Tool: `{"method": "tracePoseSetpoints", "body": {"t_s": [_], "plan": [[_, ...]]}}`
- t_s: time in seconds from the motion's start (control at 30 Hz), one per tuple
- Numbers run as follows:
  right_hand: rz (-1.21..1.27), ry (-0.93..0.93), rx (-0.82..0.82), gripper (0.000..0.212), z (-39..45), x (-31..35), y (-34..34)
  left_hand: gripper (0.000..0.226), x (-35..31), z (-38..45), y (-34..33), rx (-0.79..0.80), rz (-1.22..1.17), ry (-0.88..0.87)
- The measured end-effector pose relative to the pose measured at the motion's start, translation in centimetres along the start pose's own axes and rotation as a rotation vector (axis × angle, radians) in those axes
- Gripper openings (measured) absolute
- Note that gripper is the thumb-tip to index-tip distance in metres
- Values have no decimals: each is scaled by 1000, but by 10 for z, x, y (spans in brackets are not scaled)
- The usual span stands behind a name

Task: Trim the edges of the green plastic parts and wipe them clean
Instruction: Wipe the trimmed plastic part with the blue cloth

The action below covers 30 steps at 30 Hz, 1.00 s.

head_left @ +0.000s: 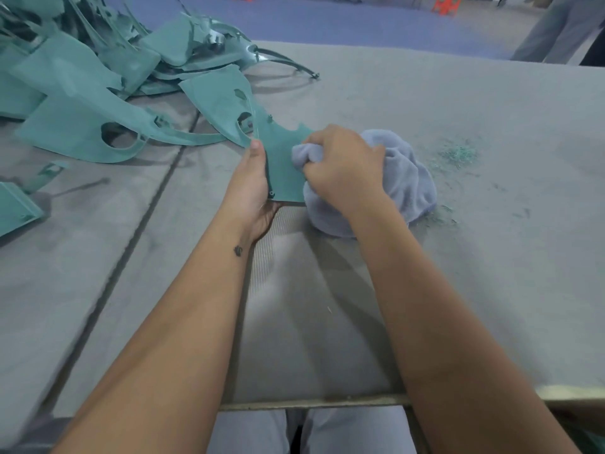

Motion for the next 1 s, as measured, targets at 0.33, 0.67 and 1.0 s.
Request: {"method": "tracePoseSetpoints", "body": {"t_s": [0.33, 0.67, 1.0], "plan": [[-12, 225, 210, 15, -4, 31, -12, 53, 2, -1, 1, -35, -102, 56], [-182, 210, 236, 21, -12, 12, -10, 37, -2, -4, 4, -63, -28, -65], [-281, -32, -41, 20, -11, -15, -7, 33, -23, -8, 14, -176, 60, -231]]}}
Point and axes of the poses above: each hand's wrist, its own z-axis towards the middle knuckle, its own y-axis out of the back of the hand, x = y × z, the point moved 6 cm from there along z, towards the middle knuckle, and after that the axes turned 9 degrees about x, right-handed, at the moved point
